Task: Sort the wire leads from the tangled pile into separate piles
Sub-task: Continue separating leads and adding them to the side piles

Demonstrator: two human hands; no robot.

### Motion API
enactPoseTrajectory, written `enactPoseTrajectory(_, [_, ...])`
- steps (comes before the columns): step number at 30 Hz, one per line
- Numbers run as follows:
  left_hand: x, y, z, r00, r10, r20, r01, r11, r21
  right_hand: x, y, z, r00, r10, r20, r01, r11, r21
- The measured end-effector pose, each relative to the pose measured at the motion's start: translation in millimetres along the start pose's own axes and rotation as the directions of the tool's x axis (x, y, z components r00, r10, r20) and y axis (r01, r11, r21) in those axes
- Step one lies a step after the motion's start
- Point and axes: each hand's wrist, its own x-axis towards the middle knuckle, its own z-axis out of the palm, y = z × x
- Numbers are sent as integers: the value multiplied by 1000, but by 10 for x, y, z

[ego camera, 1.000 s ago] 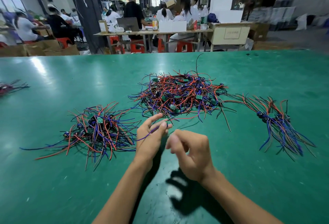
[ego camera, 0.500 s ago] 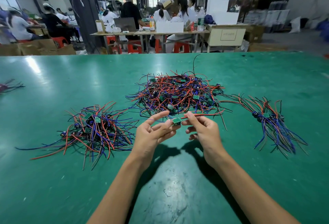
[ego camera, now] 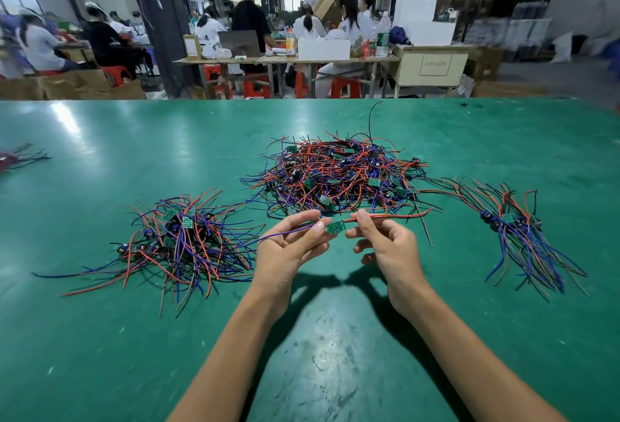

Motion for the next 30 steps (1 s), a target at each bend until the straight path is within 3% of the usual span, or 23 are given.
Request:
enactPoseTrajectory(8, [-20,27,-8,1000,12,-7,-11,997,73,-16,-7,8,998,49,33,-50,998,28])
enactPoseTrajectory(15, [-24,5,19,993,108,52,-115,981,156,-40,-43,10,983,116,144,-128,989,76])
enactPoseTrajectory(21, [50,65,-106,971,237,-41,-232,968,99,-48,-79,5,972,105,212,-118,992,50])
enactPoseTrajectory(23, [142,164,-268,911,346,-223,-357,934,-8,-43,-81,-10,964,112,241,-112,994,-14])
enactPoseTrajectory(24, [183,215,-387,843,401,-357,-432,902,-7,-43,-73,-17,960,117,253,-110,993,-41])
enactPoseTrajectory(26, [232,288,-672,622,524,-582,-510,835,207,-36,-36,-18,956,128,263,-107,990,-91])
enactPoseTrajectory(27, [234,297,-815,518,580,-629,-464,808,363,-32,-5,-14,958,121,260,-89,988,-130])
enactPoseTrajectory(28, [221,295,-927,459,620,-637,-366,785,500,-26,38,-10,963,94,253,-45,980,-192])
enactPoseTrajectory(30, [175,257,-1011,481,649,-590,-113,713,692,-8,152,0,973,-13,230,105,914,-391])
